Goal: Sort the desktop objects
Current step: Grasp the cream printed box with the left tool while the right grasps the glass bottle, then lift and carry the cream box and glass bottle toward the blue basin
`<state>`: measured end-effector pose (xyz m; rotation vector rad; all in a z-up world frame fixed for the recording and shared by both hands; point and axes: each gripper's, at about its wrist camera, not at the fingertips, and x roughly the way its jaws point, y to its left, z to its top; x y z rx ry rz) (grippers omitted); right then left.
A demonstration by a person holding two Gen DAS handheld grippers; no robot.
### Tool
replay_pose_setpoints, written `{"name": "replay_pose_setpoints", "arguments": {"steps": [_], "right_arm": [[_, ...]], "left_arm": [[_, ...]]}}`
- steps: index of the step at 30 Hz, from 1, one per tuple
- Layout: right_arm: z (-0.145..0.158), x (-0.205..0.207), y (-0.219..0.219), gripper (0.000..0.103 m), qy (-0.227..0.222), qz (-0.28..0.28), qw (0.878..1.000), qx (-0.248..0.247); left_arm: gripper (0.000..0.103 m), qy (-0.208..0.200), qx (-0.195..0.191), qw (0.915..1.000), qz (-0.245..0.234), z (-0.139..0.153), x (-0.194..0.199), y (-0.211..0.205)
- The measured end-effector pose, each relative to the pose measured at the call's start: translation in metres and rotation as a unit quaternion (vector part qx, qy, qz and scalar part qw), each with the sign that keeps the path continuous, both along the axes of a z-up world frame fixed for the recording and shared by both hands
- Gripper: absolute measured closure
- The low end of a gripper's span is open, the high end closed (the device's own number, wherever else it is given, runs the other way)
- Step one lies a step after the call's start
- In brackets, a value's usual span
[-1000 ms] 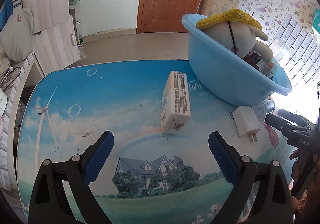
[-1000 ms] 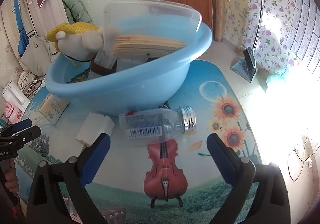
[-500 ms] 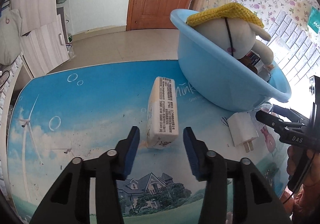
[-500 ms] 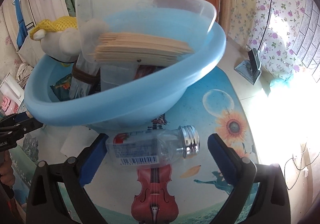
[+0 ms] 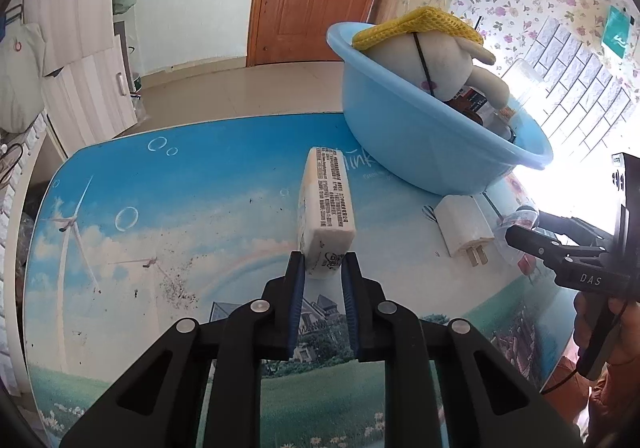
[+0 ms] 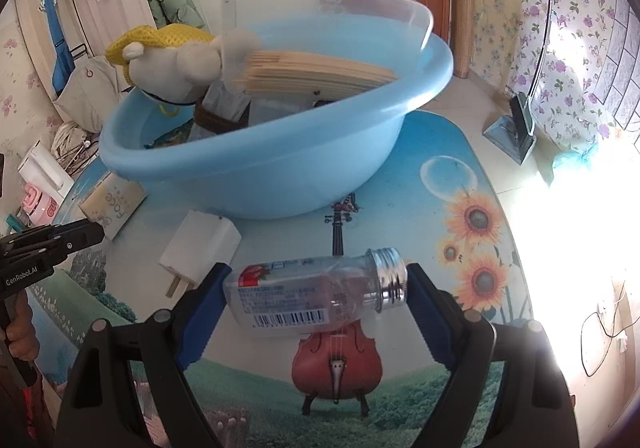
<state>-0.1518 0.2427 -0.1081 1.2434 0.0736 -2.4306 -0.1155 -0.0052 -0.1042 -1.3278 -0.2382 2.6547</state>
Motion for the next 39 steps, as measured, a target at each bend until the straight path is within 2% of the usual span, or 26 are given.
{"name": "replay_pose_setpoints", "arguments": {"steps": [14,28,34,37,39], "right_arm": [[0.002,0.021,0.007,0.016,0.0,0.001,1.0,-0.002],[0.002,0.051,-0.001,0.016,0.01,0.016,1.0,0.018],[-0.001,0.054,-0.009,0.016,0.01,0.024,0.999,0.02],[-0.001,0.054,-0.011,0.016,0.011,0.026,0.999,0.019],[-0.001,0.054,-0.012,0.016,0.013,0.027,0.999,0.02]], "left_arm": [[0.087,0.003,-0.001,1.0,0.003,0.006,0.036,0.0],[0.087,-0.007,0.001,1.0,-0.004,0.004,0.084,-0.006],[0.086,-0.017,-0.019,0.9996,0.008,-0.002,0.084,-0.009],[0.081,-0.017,-0.021,0.9996,0.012,-0.001,0.08,-0.009],[0.066,-0.014,-0.026,0.9994,0.016,-0.001,0.077,-0.009]]}}
